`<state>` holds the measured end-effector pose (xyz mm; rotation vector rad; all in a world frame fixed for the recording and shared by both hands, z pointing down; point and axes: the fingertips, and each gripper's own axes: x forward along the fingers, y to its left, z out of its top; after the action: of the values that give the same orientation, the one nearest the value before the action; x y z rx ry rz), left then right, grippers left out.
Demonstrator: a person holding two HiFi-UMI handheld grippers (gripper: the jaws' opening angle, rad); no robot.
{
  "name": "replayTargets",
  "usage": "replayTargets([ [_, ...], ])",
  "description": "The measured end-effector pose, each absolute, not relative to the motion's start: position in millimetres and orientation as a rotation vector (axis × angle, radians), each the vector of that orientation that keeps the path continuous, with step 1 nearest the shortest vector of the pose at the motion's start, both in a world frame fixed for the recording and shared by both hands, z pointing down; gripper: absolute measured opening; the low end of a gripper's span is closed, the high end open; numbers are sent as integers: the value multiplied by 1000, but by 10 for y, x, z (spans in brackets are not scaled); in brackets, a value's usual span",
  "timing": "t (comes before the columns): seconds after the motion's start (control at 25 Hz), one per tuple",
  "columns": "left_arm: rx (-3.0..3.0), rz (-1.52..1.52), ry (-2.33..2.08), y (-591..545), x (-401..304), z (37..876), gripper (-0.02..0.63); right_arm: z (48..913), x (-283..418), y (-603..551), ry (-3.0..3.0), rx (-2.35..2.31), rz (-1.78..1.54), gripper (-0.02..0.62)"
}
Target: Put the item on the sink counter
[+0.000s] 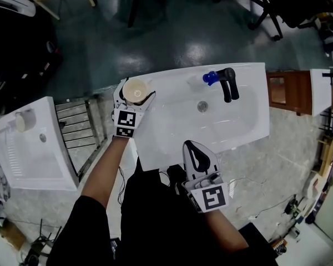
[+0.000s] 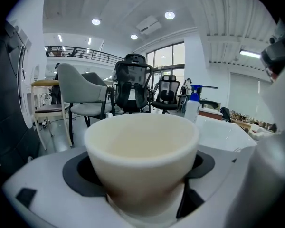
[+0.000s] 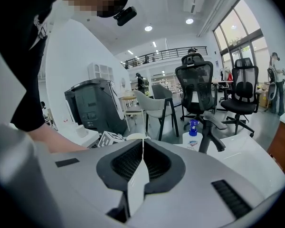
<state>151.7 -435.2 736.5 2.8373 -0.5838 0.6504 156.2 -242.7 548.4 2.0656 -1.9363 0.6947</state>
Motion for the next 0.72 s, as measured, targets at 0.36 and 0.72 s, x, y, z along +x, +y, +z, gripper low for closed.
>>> replayTargets([
  [0.36,2783,741,-524,-4309,1465,7484,448,5450,1432,-2409,-1953,2035,701,32],
  [0.72,2802,737,-529,-4279,1438,7445,449,5407,1403,-2380,-1968,2009,706,32],
])
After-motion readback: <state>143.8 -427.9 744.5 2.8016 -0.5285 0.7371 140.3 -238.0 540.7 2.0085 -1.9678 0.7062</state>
